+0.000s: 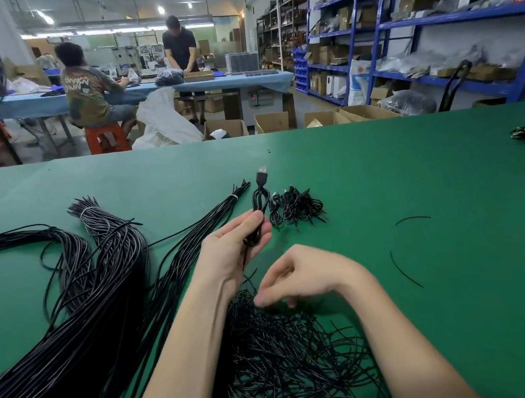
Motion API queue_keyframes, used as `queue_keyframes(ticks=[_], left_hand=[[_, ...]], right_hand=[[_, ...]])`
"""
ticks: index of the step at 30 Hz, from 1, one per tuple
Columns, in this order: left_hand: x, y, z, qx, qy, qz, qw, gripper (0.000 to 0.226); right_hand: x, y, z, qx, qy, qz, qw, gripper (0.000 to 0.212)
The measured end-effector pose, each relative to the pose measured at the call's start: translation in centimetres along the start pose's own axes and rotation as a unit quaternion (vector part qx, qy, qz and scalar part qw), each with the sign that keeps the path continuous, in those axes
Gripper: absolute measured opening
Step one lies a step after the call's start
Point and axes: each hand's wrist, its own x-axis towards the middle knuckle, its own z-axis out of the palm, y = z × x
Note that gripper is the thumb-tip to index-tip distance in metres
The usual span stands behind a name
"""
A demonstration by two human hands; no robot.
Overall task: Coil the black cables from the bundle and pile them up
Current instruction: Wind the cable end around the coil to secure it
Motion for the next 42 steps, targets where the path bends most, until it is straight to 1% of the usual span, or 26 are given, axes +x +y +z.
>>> queue_keyframes(ticks=[1,3,5,7,9,11,12,14,16,17,19,21,22,23,25,27,28,30,33,35,38,40,42], left_hand=[[-0.1,0.0,0.0,-0.013,0.002,0.0,1.0,0.021],[-0.2,0.0,0.1,-0.027,0.006,0.003,1.0,0.034],[-0.3,0.0,0.1,-0.033,0.01,0.006,0.999,0.039],[-0.3,0.1,0.2,-0.04,0.013,0.004,0.999,0.041],[-0.2,0.0,0.2,-0.043,0.011,0.001,0.999,0.041],[-0.2,0.0,0.2,-0.036,0.01,0.002,0.999,0.034],[-0.1,0.0,0.1,-0.033,0.011,0.003,0.999,0.031],[-0.1,0.1,0.1,-0.029,0.015,0.004,0.999,0.027],[-0.1,0.1,0.0,-0.022,0.022,0.007,0.999,0.023],[-0.1,0.1,0.0,-0.018,0.026,0.009,0.999,0.022],[-0.2,0.0,0.0,-0.015,0.029,0.015,0.999,0.024],[-0.2,-0.1,0.2,-0.011,0.027,0.023,0.999,0.027],[-0.2,-0.1,0.3,-0.006,0.025,0.027,0.999,0.026],[-0.2,-0.2,0.5,0.001,0.023,0.032,0.999,0.022],[-0.2,-0.5,0.9,0.017,0.019,0.045,0.999,0.013],[-0.1,-0.7,1.1,0.038,0.017,0.065,0.997,0.01],[-0.2,-0.7,1.1,0.05,0.014,0.077,0.996,0.01],[-0.3,-0.7,1.1,0.075,0.008,0.097,0.992,0.009],[-0.5,-0.5,1.1,0.102,-0.001,0.119,0.988,0.009],[-0.5,-0.5,1.2,0.117,-0.006,0.131,0.984,0.009],[-0.8,-0.5,1.5,0.122,-0.021,0.132,0.983,0.009],[-0.9,-0.5,1.6,0.105,-0.034,0.118,0.987,0.007],[-0.9,-0.4,1.7,0.066,-0.042,0.088,0.993,0.007]], right_hand=[[0.3,-0.2,0.4,-0.009,0.005,-0.007,1.0,0.025],[0.7,-0.3,0.7,0.009,0.017,-0.026,0.999,0.015],[0.7,-0.3,0.6,0.028,0.023,-0.041,0.999,0.01],[0.5,-0.2,0.2,0.042,0.038,-0.042,0.998,0.01],[0.2,-0.1,-0.2,0.056,0.056,-0.037,0.996,0.012],[-0.2,0.2,-0.7,0.081,0.07,-0.035,0.994,0.011],[-0.4,0.3,-1.0,0.097,0.086,-0.034,0.991,0.01],[-0.8,0.6,-1.6,0.131,0.148,-0.032,0.98,0.003],[-1.2,0.7,-2.3,0.195,0.236,-0.034,0.951,0.003],[-1.3,0.8,-2.6,0.243,0.281,-0.04,0.928,0.004],[-1.5,0.8,-3.1,0.344,0.353,-0.059,0.868,0.008],[-1.6,0.6,-3.4,0.424,0.389,-0.093,0.813,0.015],[-1.6,0.4,-3.5,0.446,0.391,-0.115,0.797,0.016],[-1.5,0.2,-3.4,0.45,0.384,-0.136,0.795,0.016],[-1.1,-0.1,-2.7,0.411,0.365,-0.163,0.82,0.015],[-0.4,-0.3,-1.9,0.305,0.385,-0.147,0.859,0.014],[-0.1,-0.2,-1.6,0.245,0.405,-0.131,0.871,0.015],[0.1,-0.2,-1.4,0.18,0.432,-0.114,0.876,0.017],[-0.1,-0.4,-1.5,0.16,0.441,-0.131,0.873,0.017],[-0.2,-0.6,-1.6,0.185,0.432,-0.131,0.873,0.014],[-0.3,-0.7,-1.9,0.305,0.38,-0.109,0.867,0.007],[-0.3,-0.7,-2.0,0.387,0.331,-0.091,0.856,0.004],[-0.4,-0.8,-2.0,0.438,0.295,-0.073,0.846,0.006]])
